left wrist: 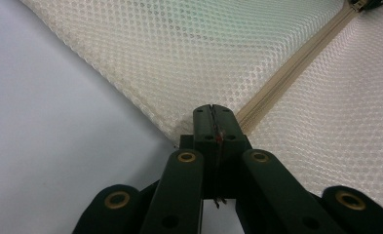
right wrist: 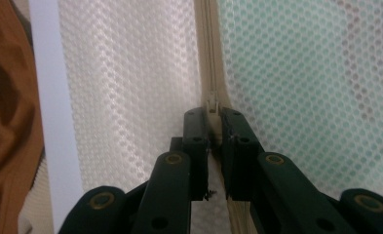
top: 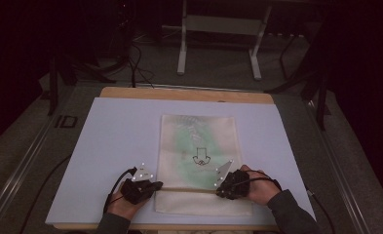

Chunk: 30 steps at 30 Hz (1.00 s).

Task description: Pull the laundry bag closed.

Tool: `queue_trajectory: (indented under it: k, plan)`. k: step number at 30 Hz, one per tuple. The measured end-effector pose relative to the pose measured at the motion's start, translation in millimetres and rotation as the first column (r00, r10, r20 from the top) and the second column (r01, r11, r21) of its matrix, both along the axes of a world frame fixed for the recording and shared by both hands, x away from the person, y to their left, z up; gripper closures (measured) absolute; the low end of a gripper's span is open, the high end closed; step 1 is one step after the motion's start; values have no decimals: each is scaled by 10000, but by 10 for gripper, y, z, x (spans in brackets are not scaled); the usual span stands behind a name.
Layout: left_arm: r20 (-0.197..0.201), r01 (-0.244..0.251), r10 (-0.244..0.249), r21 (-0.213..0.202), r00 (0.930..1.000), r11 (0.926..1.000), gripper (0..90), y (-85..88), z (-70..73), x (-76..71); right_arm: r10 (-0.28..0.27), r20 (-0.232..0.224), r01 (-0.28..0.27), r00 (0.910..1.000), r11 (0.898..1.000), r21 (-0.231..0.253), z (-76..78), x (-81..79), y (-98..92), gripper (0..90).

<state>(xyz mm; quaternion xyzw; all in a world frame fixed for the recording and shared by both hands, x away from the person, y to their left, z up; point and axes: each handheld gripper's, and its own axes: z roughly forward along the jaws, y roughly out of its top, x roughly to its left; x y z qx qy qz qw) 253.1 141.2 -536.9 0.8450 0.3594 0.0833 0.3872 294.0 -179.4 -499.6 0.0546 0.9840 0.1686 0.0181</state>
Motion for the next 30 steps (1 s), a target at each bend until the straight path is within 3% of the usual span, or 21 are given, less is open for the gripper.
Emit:
queue_trajectory:
  k: [30]
  plan:
    - [-56,-20,19,-40,10000,10000,894,5,-1,6,-147,-8,147,9999,9999,-73,33,22,-186,824]
